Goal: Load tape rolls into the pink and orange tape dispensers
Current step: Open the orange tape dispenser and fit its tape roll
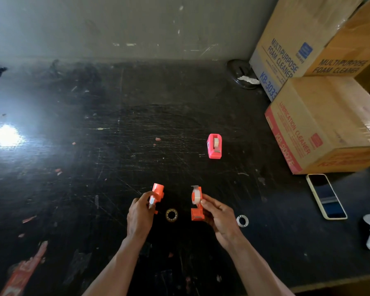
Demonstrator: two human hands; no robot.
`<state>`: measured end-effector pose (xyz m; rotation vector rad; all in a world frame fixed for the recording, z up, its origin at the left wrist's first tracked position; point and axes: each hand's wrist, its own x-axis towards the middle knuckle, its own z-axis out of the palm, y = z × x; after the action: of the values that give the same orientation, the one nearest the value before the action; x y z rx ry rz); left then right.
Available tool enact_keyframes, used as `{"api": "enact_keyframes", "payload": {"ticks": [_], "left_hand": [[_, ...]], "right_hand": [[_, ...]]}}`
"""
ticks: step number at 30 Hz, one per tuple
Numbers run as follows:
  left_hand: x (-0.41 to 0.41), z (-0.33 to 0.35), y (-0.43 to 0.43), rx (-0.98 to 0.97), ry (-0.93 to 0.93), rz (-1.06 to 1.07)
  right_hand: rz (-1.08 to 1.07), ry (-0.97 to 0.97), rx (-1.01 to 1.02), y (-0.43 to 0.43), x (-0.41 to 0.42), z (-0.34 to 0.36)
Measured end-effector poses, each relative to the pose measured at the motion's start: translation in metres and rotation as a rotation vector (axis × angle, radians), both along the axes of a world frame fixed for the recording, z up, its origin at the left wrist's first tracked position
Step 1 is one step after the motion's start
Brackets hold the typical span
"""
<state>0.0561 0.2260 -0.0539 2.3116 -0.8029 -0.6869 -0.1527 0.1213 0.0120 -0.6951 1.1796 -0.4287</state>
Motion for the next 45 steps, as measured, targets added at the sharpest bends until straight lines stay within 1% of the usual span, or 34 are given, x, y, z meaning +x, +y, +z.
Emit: {"api": "enact_keyframes", "payload": {"ticks": [2, 4, 6, 9, 10, 12, 16, 20, 24, 32, 37, 45], "left_hand": [[0.0, 0.002, -0.001, 0.005, 0.025, 0.012], [-0.001, 0.007, -0.002, -0.004, 0.124, 0.035], [-0.004, 0.017, -0.006, -0.05, 0.301, 0.07], [-0.015, 0.036, -0.01, -0.174, 0.616, 0.163], [-0.018, 0.039, -0.011, -0.208, 0.691, 0.177], [-0.025, 0.042, -0.013, -0.235, 0.76, 0.174], [-0.037, 0.049, -0.018, -0.253, 0.821, 0.139], [-0.049, 0.062, -0.022, -0.261, 0.844, 0.096], [-0.059, 0.064, -0.023, -0.225, 0.813, 0.061], [-0.068, 0.065, -0.025, -0.183, 0.802, 0.089], [-0.071, 0.065, -0.026, -0.208, 0.778, 0.066], [-0.071, 0.061, -0.023, -0.232, 0.773, 0.049]], "right_hand": [[0.003, 0.001, -0.002, 0.0, 0.001, 0.001], [0.003, -0.007, -0.007, -0.001, 0.001, 0.002], [0.004, -0.016, -0.014, -0.001, 0.002, 0.004], [0.009, -0.007, -0.024, -0.002, 0.003, 0.005], [0.011, -0.002, -0.029, -0.002, 0.003, 0.006], [0.012, 0.006, -0.042, -0.002, 0.003, 0.006], [0.014, 0.017, -0.093, -0.002, 0.002, 0.007], [0.025, 0.017, -0.13, -0.004, 0.003, 0.011], [0.025, 0.02, -0.143, -0.006, 0.007, 0.013], [0.05, 0.029, -0.171, -0.005, 0.006, 0.01], [0.084, 0.0, -0.184, -0.005, 0.006, 0.013], [0.104, 0.007, -0.192, -0.006, 0.007, 0.013]]}}
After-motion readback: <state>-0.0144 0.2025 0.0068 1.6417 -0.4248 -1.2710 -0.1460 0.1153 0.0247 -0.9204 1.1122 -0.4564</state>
